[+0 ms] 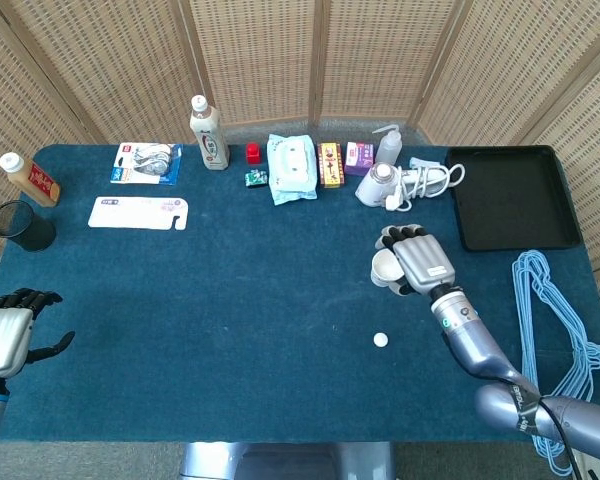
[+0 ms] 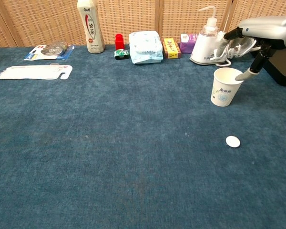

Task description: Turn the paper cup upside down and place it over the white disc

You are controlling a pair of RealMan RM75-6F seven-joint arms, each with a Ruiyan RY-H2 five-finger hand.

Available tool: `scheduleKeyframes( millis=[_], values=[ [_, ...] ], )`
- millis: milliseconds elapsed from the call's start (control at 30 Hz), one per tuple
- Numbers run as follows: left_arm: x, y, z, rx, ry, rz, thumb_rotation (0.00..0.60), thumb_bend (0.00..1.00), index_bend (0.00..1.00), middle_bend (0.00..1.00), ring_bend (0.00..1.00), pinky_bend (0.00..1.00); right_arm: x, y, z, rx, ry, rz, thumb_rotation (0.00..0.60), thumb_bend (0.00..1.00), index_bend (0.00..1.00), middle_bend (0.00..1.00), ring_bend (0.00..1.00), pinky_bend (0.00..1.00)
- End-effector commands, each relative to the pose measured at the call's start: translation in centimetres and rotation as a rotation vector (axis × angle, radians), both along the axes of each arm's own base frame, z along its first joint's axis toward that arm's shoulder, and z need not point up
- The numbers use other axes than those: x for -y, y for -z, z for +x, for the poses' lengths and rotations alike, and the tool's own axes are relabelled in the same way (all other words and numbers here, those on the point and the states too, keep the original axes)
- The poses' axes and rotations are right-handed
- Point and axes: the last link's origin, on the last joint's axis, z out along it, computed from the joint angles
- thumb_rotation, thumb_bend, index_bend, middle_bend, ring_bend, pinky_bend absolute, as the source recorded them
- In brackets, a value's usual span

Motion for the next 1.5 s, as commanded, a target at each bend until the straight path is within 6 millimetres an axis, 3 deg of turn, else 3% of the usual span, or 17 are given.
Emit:
scheduleKeyframes(
  millis=[33, 533, 1500],
  values=[
    [0.0, 0.0, -0.1, 0.001, 0.0, -0.002, 0.339, 0.23, 0.33, 0.39, 0.26, 0.3, 0.1, 0.7, 0.3, -0.015, 0.009, 0.012, 0.6, 0.25, 0.29, 0.18, 0.18, 0.13],
    [-0.4, 0.4, -0.8, 0.013, -0.008, -0.009, 0.342, 0.23, 0.33, 0.39, 0.26, 0.3, 1.9, 1.4, 0.2, -0.063, 0.099, -0.01, 0.6, 0.25, 0.29, 0.18, 0.18, 0.13],
    [-1.2, 1.3, -1.1, 0.017, -0.007, -0.036, 0.343, 0.23, 0.33, 0.39, 0.26, 0.3, 1.7, 1.4, 0.9, -0.091, 0.128, -0.009, 0.6, 0.24, 0.26, 0.17, 0.18, 0.12]
  ],
)
